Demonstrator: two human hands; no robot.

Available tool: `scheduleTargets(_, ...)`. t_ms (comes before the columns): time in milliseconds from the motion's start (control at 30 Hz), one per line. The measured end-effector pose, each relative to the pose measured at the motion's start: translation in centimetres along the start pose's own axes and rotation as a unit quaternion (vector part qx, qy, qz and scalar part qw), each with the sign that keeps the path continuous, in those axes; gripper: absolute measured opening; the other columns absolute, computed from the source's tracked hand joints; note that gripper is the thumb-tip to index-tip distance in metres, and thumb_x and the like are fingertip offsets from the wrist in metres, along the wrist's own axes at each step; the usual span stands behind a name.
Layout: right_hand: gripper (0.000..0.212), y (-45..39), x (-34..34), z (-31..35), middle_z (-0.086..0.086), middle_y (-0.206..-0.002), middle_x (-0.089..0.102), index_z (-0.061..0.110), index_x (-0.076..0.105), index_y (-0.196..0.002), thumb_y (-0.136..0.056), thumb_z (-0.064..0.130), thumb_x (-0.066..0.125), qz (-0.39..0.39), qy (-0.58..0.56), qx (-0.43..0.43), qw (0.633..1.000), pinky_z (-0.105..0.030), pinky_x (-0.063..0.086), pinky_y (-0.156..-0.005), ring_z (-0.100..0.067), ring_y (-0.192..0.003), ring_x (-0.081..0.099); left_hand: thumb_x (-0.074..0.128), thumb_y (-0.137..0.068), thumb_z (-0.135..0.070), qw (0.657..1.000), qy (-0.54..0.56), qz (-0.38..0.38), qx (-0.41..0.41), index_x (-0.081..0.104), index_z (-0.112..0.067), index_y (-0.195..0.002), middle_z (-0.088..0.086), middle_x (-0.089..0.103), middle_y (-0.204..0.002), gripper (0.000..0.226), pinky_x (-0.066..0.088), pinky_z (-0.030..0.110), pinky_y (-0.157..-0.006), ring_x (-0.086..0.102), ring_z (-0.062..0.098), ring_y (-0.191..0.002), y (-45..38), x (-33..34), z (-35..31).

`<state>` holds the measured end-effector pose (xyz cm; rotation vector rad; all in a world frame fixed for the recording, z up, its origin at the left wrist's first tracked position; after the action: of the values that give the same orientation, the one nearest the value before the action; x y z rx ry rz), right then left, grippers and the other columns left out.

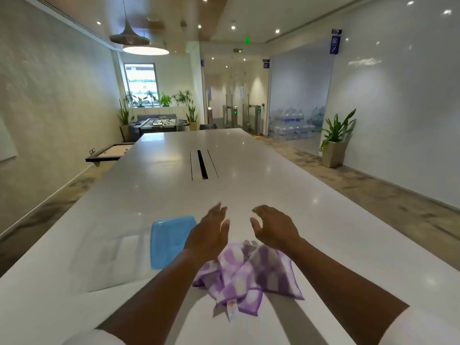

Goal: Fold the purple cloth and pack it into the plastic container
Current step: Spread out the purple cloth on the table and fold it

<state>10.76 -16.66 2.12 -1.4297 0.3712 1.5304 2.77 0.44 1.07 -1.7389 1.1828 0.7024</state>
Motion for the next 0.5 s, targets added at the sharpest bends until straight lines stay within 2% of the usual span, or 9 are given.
scheduleTargets(33, 0.041, 0.3, 0.2, -0.2, 0.004, -0.135, 0.058, 0.021, 0.058, -0.13, -0.095, 0.039, 0.047, 0.016, 0.012, 0.0, 1.0, -0.032, 0.046, -0.091, -0.019, -0.118, 0.058, 0.035, -0.1, -0.044, 1.0, -0.016, 0.021, 0.009, 0.043, -0.029, -0.145, -0.009, 0.04, -0.154, 0.048, 0.037, 0.033, -0.111, 0.043, 0.013, -0.139, 0.2, 0.4, 0.1)
scheduleTargets(100, 0.036, 0.8, 0.7, -0.6, 0.005, -0.127, 0.062, 0.022, 0.065, -0.122, -0.092, 0.039, 0.053, 0.058, 0.018, -0.01, 0.998, -0.03, 0.047, -0.085, -0.019, -0.108, 0.062, 0.044, -0.094, -0.052, 0.996, -0.038, 0.072, 0.03, 0.063, -0.034, -0.124, -0.013, 0.067, -0.125, 0.04, 0.05, 0.03, -0.095, 0.064, 0.011, -0.113, 0.7, 1.1, 0.2)
scheduleTargets(167, 0.031, 1.6, 1.2, -0.9, 0.004, -0.12, 0.063, 0.024, 0.068, -0.116, -0.091, 0.039, 0.056, 0.112, 0.019, -0.007, 0.993, -0.029, 0.047, -0.082, -0.019, -0.101, 0.063, 0.054, -0.082, -0.061, 0.991, -0.017, 0.133, 0.026, 0.071, -0.034, -0.097, -0.016, 0.073, -0.093, 0.035, 0.055, 0.027, -0.077, 0.068, 0.004, -0.085, 1.4, 1.9, 0.5)
scheduleTargets(200, 0.03, 1.9, 1.6, -1.0, 0.003, -0.117, 0.063, 0.025, 0.069, -0.114, -0.091, 0.04, 0.058, 0.132, 0.017, -0.01, 0.991, -0.028, 0.047, -0.081, -0.019, -0.098, 0.064, 0.058, -0.075, -0.066, 0.987, -0.013, 0.158, 0.022, 0.069, -0.034, -0.09, -0.017, 0.071, -0.085, 0.037, 0.054, 0.025, -0.071, 0.065, 0.003, -0.076, 1.7, 2.3, 0.5)
scheduleTargets(267, 0.028, 2.4, 1.8, -1.1, 0.001, -0.113, 0.062, 0.025, 0.07, -0.113, -0.09, 0.039, 0.061, 0.159, 0.009, -0.012, 0.987, -0.027, 0.046, -0.079, -0.02, -0.096, 0.063, 0.062, -0.062, -0.076, 0.975, -0.022, 0.223, 0.015, 0.062, -0.036, -0.086, -0.017, 0.065, -0.081, 0.047, 0.048, 0.022, -0.064, 0.058, 0.005, -0.07, 2.3, 3.0, 0.6)
scheduleTargets(367, 0.033, 3.0, 2.2, -1.0, -0.003, -0.111, 0.06, 0.022, 0.068, -0.115, -0.087, 0.039, 0.065, 0.202, -0.014, -0.017, 0.979, -0.029, 0.048, -0.081, -0.021, -0.097, 0.062, 0.065, -0.047, -0.084, 0.947, -0.047, 0.319, 0.0, 0.054, -0.037, -0.091, -0.015, 0.06, -0.082, 0.065, 0.043, 0.022, -0.062, 0.052, 0.006, -0.069, 3.2, 4.5, 0.7)
scheduleTargets(433, 0.041, 3.4, 2.3, -0.8, -0.003, -0.112, 0.061, 0.022, 0.064, -0.119, -0.084, 0.041, 0.07, 0.237, -0.026, -0.02, 0.971, -0.031, 0.049, -0.083, -0.02, -0.098, 0.06, 0.069, -0.047, -0.079, 0.935, -0.065, 0.348, 0.004, 0.053, -0.037, -0.099, -0.014, 0.06, -0.087, 0.069, 0.041, 0.02, -0.063, 0.052, 0.006, -0.073, 3.5, 5.0, 0.8)
scheduleTargets(500, 0.047, 3.7, 2.5, -0.8, -0.002, -0.11, 0.062, 0.021, 0.06, -0.116, -0.077, 0.043, 0.076, 0.259, -0.036, -0.011, 0.965, -0.03, 0.048, -0.08, -0.02, -0.095, 0.059, 0.07, -0.058, -0.066, 0.932, -0.074, 0.355, 0.008, 0.052, -0.036, -0.102, -0.014, 0.059, -0.088, 0.056, 0.038, 0.019, -0.061, 0.052, 0.005, -0.072, 3.6, 5.1, 1.2)
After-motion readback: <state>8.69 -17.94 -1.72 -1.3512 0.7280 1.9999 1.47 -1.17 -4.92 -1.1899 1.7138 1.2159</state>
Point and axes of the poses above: each hand's wrist, its own y-axis away from the middle knuckle, its own x-axis out of the palm, z = x × y, the point moved 3 cm from there along -y, towards the middle knuckle
